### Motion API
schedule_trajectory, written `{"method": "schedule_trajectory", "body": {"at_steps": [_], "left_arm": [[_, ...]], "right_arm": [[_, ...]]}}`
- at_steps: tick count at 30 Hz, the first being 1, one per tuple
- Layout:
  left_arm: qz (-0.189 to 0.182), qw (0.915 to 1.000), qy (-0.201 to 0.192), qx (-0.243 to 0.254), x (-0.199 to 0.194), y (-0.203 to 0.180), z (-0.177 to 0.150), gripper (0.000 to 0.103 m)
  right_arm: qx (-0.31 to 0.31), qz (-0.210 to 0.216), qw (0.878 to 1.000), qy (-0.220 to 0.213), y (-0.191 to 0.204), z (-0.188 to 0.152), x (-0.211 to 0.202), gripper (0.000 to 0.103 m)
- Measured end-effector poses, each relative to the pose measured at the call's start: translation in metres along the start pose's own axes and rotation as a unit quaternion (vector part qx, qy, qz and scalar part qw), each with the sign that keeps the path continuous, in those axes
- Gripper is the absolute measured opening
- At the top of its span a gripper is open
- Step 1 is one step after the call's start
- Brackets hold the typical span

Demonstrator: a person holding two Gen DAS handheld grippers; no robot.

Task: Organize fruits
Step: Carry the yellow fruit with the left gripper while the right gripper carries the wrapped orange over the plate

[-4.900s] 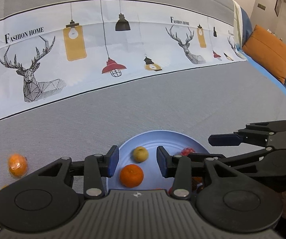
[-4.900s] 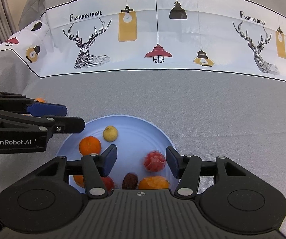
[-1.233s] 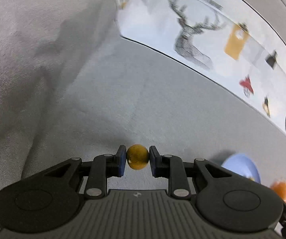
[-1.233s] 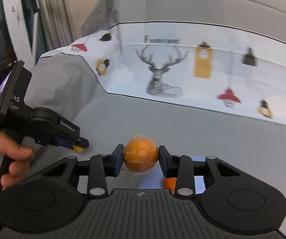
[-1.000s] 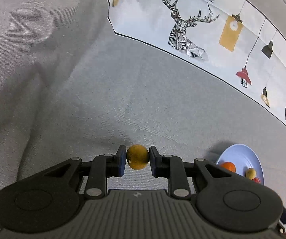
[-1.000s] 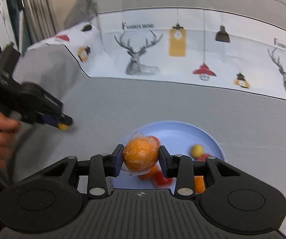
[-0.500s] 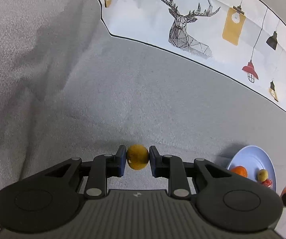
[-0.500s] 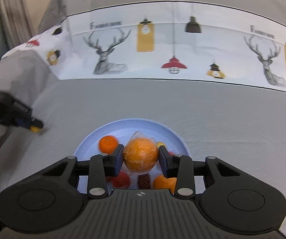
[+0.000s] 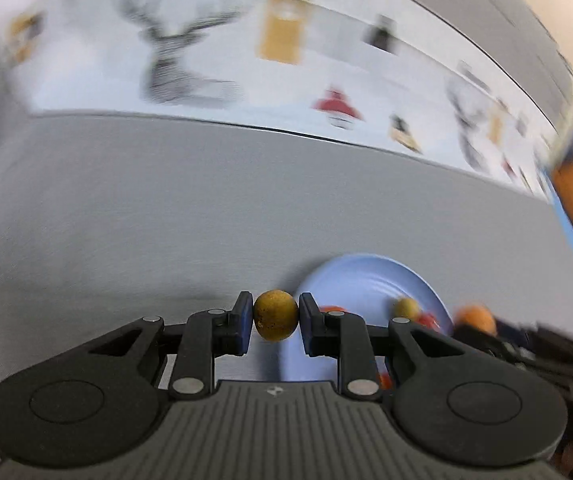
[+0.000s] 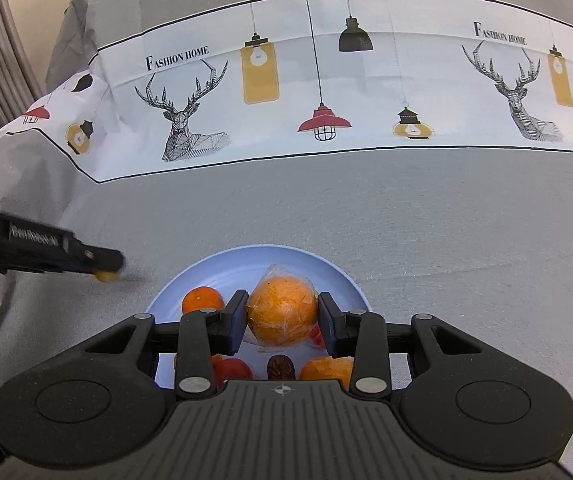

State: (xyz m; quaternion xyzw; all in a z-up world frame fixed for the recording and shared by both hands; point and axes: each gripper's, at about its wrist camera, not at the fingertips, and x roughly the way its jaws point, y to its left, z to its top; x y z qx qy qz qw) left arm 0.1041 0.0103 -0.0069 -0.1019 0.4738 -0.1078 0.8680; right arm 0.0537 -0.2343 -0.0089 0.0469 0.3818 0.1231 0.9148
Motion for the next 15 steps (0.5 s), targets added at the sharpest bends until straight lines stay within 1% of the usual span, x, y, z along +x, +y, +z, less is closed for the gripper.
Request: {"method": "schedule_trajectory", "body": {"at_steps": [3,6,13,15], "left_arm": [[-0.013,0.9992,-0.009,0.036,0.004,-0.022,-0.004,0.027],[-0.034,0.9982,-0.014,0.048,0.009,-0.035,-0.007,0.027],[-0.059,0.9929,-0.03,0.099,0.01,-0.059,-0.009,0.027],[-0.068,0.9913,-0.034,0.107,0.009,-0.062,-0.009,0.027]], "right_arm": [[-0.001,-0.005,1.0,0.002,0.002,0.0,0.001,0.039],[-0.007,-0.009,1.0,0.006,0.002,-0.001,0.003,0.039],[-0.007,-0.015,1.0,0.009,0.001,-0.002,0.006,0.039],[-0.007,-0.014,1.0,0.009,0.001,-0.001,0.006,0.039]]}}
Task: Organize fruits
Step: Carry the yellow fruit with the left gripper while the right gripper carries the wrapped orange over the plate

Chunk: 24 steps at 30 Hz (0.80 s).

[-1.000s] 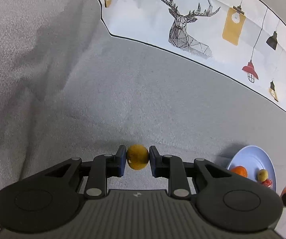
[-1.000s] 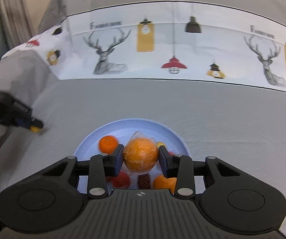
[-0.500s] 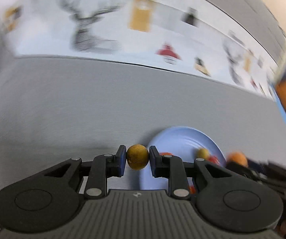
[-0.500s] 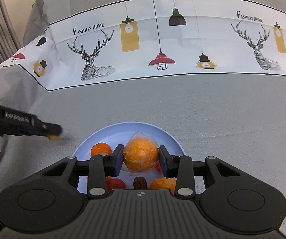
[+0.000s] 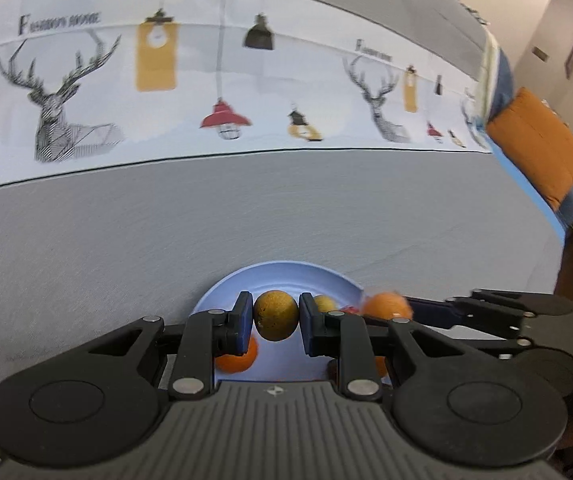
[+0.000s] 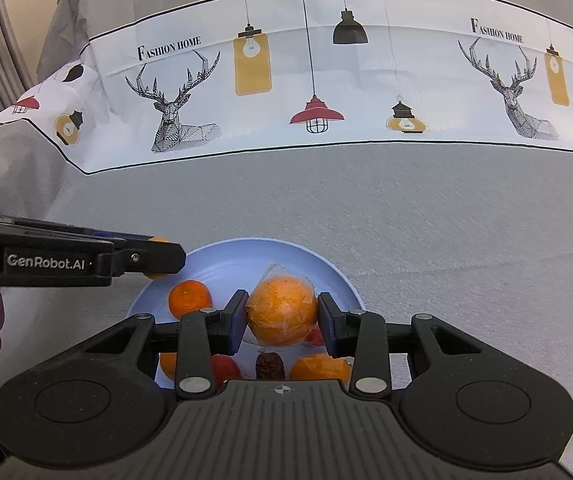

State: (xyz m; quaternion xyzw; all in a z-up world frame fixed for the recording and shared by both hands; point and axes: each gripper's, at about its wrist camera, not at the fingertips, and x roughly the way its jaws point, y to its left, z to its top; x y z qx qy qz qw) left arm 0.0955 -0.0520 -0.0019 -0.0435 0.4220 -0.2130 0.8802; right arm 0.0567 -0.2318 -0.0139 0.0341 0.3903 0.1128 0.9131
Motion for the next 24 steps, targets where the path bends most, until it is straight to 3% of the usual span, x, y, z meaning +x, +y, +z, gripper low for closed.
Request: {"method": "schedule_trajectory", "body": {"at_steps": [8,24], "left_arm": [[-0.012,0.9992,0.001,0.04,0.002,-0.013,-0.003,0.027],[-0.009,0.999,0.006,0.043,0.005,-0.012,-0.002,0.027]], "right_arm": [[-0.004,0.003,1.0,0.001,0.004,0.0,0.002,0.039],[-0.005,0.004,1.0,0.002,0.003,0.0,0.003,0.039]]}}
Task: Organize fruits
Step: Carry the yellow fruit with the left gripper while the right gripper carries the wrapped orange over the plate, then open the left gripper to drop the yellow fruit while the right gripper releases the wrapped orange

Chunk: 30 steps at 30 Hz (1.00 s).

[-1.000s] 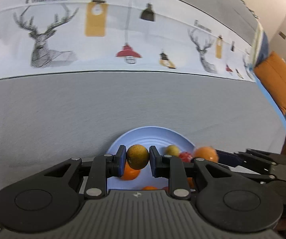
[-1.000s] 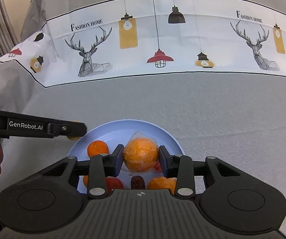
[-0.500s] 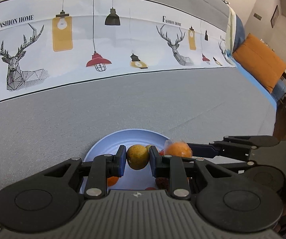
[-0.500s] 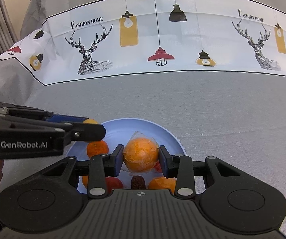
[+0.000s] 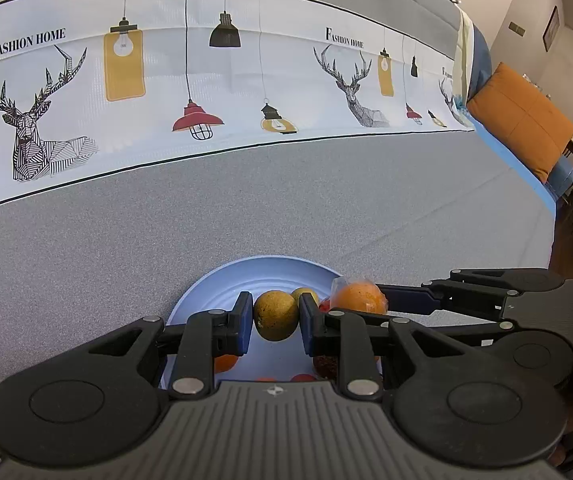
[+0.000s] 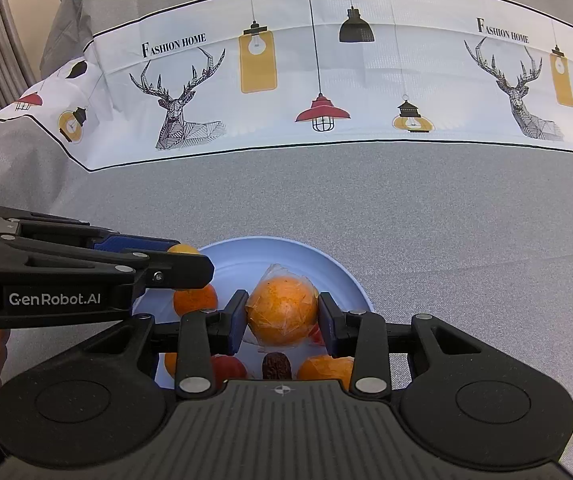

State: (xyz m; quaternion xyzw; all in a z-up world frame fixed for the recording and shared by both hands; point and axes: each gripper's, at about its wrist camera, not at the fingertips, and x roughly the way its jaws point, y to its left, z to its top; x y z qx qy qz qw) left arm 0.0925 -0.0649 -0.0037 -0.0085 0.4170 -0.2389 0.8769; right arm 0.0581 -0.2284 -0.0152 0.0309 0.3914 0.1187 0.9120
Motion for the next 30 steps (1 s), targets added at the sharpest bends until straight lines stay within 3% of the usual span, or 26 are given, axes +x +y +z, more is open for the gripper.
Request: {"method": "schedule_trajectory", "body": {"at_steps": [30], "left_arm": [[-0.015,0.9997,-0.01,-0.014,-0.0058,0.0035,0.0035,0.028]], "right_arm": [[-0.004,0.0,1.0,0.001,0.0022,-0.0012,0.0018,0.041]]}}
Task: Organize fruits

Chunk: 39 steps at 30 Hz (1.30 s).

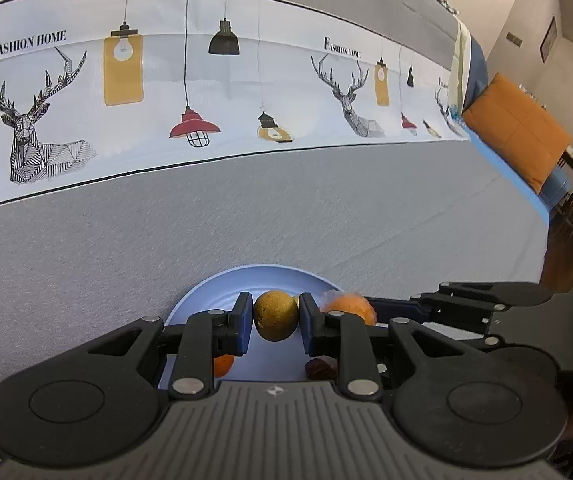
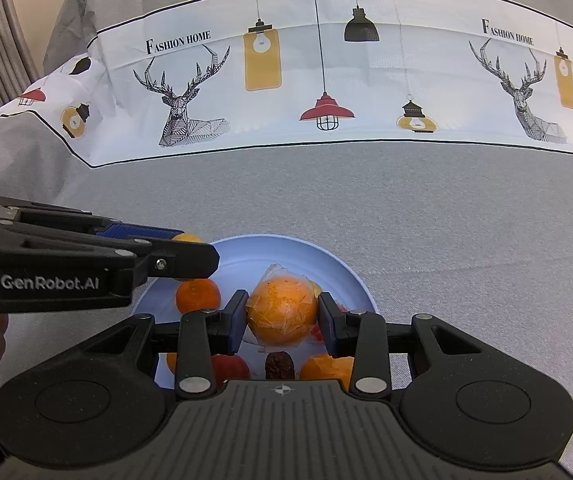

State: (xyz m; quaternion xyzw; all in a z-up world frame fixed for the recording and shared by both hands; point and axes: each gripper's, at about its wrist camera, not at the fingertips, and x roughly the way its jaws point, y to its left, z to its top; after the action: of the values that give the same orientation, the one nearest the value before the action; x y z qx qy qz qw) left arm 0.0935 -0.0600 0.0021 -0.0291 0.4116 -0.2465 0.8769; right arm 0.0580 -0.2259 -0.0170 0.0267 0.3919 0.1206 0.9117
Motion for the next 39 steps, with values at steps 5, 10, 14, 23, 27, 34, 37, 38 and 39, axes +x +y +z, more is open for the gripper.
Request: {"method": "schedule_trajectory", "body": {"at_steps": [5,10,14,23,27,34,37,38,39], "left_arm": [[0.0,0.9993,-0.018,-0.032,-0.009,0.014,0.001,0.029],[0.011,0.9981,-0.036,-0.049,-0.024,0.023,0.0,0.029],[0.05,0.9972,-0.052,-0.02,-0.043,0.014,-0.006,0.036],[0.114,0.9857,-0.066,-0.105,-0.107,-0.021,-0.031,0.078],[0.127,0.9838,-0.074,-0.103,-0.123,-0.052,-0.065,0.098],[0.173,0.9835,-0.053,0.002,-0.101,-0.071,-0.135,0.102],[0.174,0.9833,-0.054,-0.001,-0.089,-0.058,-0.142,0.102],[0.175,0.9833,-0.047,-0.013,-0.085,-0.053,-0.143,0.102],[0.174,0.9835,-0.039,-0.031,-0.082,-0.046,-0.143,0.102]], "right_arm": [[0.017,-0.001,1.0,-0.018,-0.007,0.004,-0.007,0.05],[0.038,0.0,0.999,-0.033,-0.015,0.008,-0.015,0.054],[0.039,-0.002,0.998,-0.055,-0.017,0.009,-0.03,0.059],[0.03,-0.02,0.995,-0.097,-0.021,0.005,-0.098,0.098],[0.018,-0.037,0.995,-0.091,-0.016,-0.019,-0.118,0.102],[0.027,-0.037,0.997,-0.069,-0.012,-0.081,-0.113,0.102],[0.0,-0.051,0.997,-0.05,-0.004,-0.095,-0.096,0.102],[-0.008,-0.055,0.997,-0.049,-0.002,-0.095,-0.093,0.102],[-0.014,-0.058,0.997,-0.052,0.0,-0.093,-0.09,0.102]]}}
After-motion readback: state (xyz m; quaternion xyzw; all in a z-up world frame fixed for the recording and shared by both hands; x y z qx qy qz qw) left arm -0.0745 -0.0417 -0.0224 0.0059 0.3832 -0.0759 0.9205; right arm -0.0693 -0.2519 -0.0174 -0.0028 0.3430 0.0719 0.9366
